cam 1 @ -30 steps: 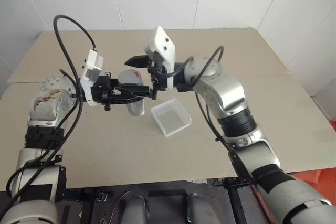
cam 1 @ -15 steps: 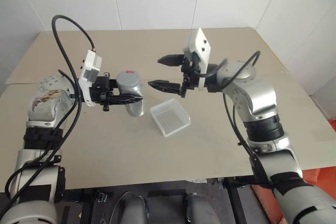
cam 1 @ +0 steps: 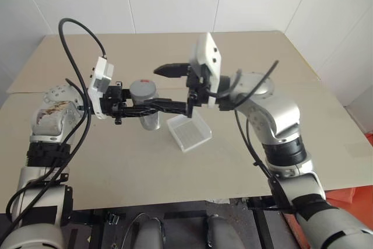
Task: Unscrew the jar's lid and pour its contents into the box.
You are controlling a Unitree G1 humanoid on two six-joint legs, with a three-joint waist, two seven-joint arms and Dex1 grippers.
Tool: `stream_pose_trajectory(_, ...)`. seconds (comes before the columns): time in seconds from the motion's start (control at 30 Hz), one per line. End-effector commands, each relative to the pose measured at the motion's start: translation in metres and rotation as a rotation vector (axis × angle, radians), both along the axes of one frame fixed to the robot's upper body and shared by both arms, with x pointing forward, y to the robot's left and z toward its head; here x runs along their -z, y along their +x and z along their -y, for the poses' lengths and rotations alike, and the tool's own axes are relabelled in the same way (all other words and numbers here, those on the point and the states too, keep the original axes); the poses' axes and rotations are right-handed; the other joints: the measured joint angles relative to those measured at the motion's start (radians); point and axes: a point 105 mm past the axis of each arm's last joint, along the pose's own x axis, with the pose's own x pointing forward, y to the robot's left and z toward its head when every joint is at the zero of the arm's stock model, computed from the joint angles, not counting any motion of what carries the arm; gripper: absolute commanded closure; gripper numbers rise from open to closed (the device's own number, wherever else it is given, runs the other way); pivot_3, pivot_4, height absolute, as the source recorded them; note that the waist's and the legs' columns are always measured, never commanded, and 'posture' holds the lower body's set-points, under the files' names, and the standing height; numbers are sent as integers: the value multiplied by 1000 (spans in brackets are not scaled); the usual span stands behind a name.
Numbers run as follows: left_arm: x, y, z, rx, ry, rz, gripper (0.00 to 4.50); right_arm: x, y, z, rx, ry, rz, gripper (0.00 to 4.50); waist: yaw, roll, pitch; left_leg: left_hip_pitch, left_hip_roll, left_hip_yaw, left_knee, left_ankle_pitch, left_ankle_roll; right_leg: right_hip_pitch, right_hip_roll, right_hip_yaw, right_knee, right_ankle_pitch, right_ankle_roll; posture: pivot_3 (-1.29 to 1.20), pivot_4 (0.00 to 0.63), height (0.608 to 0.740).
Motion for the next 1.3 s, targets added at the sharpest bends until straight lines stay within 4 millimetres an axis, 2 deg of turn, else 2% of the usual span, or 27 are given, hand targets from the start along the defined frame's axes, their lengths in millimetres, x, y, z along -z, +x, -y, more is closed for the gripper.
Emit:
stream_pose_trajectory(0.03,-13,-4,0,9,-3,66,2518,-11,1,-8,16,17,28,36,0,0,0,0,0,0,0,0,0,0,0,0,0,0,0,0,150,740)
stream_pose_trajectory(0.17,-13,-5,-1,5,-1,65,2518,-9,5,-17,27,11,21,36,1,0,0,0,0,0,0,0,0,0,0,0,0,0,0,0,150,740)
stream_pose_trajectory(0.4,-14,-6,-2,-2,-1,66,2518,-7,14,-19,66,-10,21,36,0,0,0,0,0,0,0,0,0,0,0,0,0,0,0,0,150,740)
stream_pose_trajectory(0.93,-12,-5,-3,1,-4,65,2518,-5,12,11,79,-15,28,36,0,0,0,0,0,0,0,0,0,0,0,0,0,0,0,0,150,740)
stream_pose_trajectory(1.3,-12,-5,-3,4,-4,65,2518,-1,11,23,90,-22,23,36,0,0,0,0,0,0,0,0,0,0,0,0,0,0,0,0,150,740)
